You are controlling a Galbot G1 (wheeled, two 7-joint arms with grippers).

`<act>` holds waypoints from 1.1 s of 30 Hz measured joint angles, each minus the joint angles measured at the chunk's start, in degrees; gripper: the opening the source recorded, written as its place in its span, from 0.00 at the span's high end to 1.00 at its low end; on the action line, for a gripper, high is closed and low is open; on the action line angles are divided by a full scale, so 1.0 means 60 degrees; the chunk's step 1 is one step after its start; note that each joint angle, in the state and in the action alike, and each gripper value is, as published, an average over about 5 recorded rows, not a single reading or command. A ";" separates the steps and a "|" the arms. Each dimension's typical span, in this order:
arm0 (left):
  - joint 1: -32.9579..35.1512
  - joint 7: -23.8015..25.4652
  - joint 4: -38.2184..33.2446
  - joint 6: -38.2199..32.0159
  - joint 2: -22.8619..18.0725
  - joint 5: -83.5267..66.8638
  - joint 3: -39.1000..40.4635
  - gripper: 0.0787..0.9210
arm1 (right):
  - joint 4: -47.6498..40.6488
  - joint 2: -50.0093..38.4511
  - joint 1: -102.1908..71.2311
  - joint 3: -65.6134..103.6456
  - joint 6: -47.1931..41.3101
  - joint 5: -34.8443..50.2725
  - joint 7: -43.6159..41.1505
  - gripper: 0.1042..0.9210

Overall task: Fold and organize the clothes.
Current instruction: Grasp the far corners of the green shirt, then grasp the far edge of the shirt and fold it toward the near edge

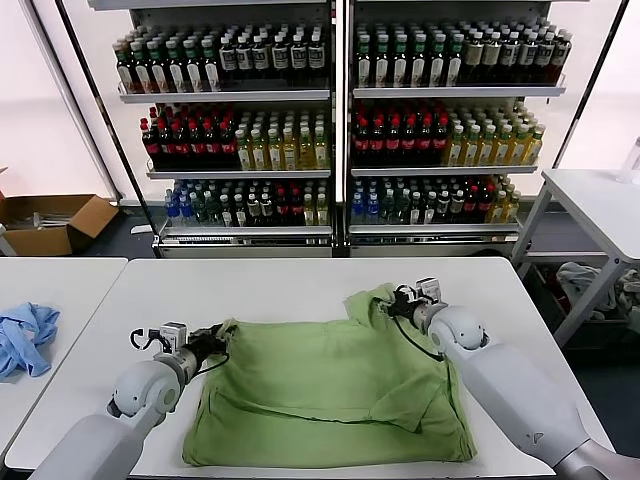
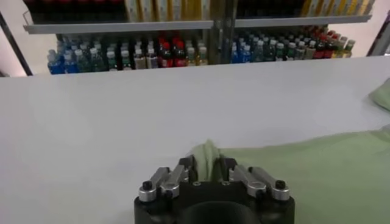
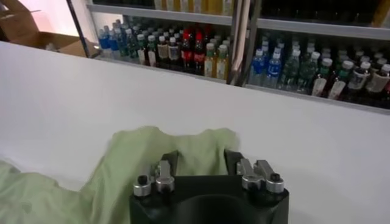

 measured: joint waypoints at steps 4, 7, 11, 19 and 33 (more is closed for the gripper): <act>0.0042 0.0112 -0.0066 0.0008 0.0024 0.0024 -0.0023 0.91 | 0.0101 -0.0071 0.0006 0.0013 -0.0008 0.0005 -0.0015 0.75; 0.0054 0.0183 -0.0122 0.0009 0.0030 0.0056 -0.0045 0.98 | 0.0218 -0.0137 0.0008 0.0008 -0.0019 0.0000 0.0003 0.86; 0.0042 0.0224 -0.0194 -0.0044 0.0032 0.0123 -0.0075 0.99 | 0.0419 -0.0239 -0.0031 0.0049 -0.0041 0.0004 0.0063 0.98; 0.0092 0.0184 -0.0459 -0.0411 0.0204 0.0156 -0.0265 0.99 | 0.1324 -0.0609 -0.0293 0.0439 -0.0045 0.0254 0.0164 1.00; 0.1164 -0.0507 -0.1828 -0.0940 0.0885 0.0510 -0.0747 0.99 | 0.4323 -0.2149 -0.2414 0.2017 -0.0004 0.0458 0.0136 1.00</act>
